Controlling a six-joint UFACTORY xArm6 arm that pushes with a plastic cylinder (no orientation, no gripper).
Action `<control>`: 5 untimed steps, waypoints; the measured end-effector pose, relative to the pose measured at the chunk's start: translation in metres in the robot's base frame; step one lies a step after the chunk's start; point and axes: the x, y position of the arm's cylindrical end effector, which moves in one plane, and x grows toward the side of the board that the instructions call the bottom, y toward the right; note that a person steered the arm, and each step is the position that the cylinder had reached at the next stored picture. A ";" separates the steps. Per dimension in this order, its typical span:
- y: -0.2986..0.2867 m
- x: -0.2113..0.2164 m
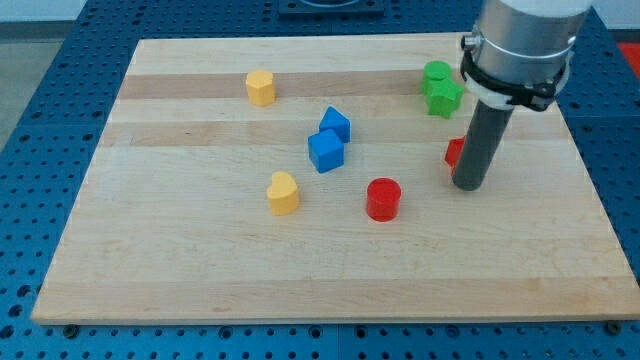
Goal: Move the red star to the bottom of the green star
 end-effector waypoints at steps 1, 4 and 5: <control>0.000 -0.012; 0.045 -0.012; 0.043 -0.025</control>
